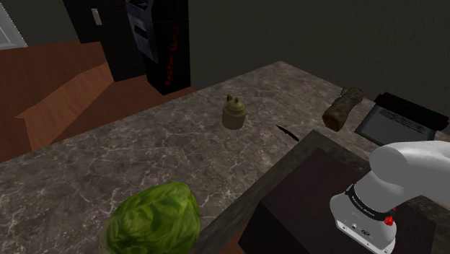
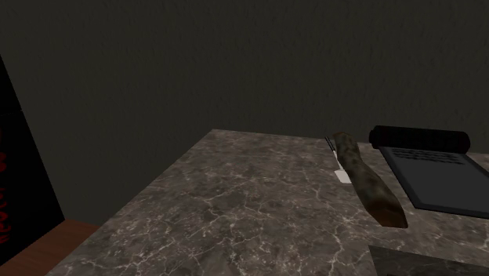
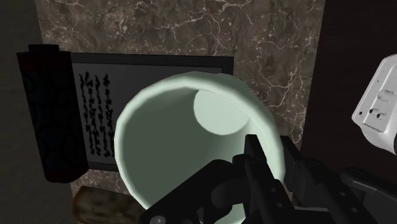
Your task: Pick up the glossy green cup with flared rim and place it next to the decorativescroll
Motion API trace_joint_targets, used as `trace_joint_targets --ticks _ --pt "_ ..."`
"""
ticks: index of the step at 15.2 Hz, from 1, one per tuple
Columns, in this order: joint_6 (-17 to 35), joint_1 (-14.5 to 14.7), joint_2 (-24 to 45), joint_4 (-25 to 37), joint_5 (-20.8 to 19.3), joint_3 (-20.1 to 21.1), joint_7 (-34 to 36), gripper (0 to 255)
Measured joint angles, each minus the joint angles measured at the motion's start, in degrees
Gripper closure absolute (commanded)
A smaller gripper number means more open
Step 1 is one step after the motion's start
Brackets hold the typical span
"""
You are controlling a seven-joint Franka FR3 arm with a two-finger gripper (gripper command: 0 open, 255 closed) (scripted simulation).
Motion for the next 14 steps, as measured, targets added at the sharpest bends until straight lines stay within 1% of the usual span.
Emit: trace_joint_targets --ticks 2,4,14 --pt "-0.28 -0.61 -0.85 0.44 -1.64 -1.54 -1.96 255" --pt "0.18 -1.03 -1.59 -0.45 -2.60 -2.48 -2.43 255" --pt "4.20 -3.27 -5.48 -8.03 -6.80 -6.76 -1.89 255"
